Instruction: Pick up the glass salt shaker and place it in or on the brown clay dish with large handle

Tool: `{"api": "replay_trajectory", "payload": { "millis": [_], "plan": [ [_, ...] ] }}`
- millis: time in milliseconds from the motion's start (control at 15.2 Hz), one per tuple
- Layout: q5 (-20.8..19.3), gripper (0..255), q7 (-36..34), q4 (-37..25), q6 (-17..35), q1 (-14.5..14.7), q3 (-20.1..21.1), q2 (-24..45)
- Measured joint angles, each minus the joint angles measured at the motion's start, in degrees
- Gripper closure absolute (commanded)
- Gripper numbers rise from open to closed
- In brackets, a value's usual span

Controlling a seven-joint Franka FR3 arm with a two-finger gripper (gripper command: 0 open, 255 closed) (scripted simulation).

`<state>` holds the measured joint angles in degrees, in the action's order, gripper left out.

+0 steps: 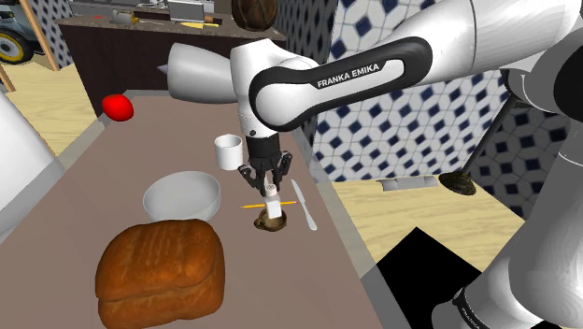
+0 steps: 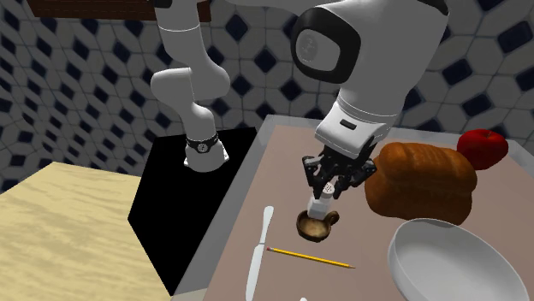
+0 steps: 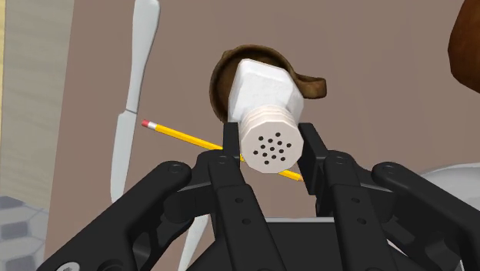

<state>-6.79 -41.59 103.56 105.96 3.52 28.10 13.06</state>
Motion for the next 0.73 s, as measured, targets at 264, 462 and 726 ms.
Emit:
{"api": "replay_trajectory", "payload": {
  "millis": [264,462,726],
  "plan": [
    [0.0,0,0.0,0.0,0.0,0.0,0.0,0.0],
    [0.0,0,0.0,0.0,0.0,0.0,0.0,0.0],
    [0.0,0,0.1,-2.5,-2.3,0.2,0.0,0.3]
  ]
}}
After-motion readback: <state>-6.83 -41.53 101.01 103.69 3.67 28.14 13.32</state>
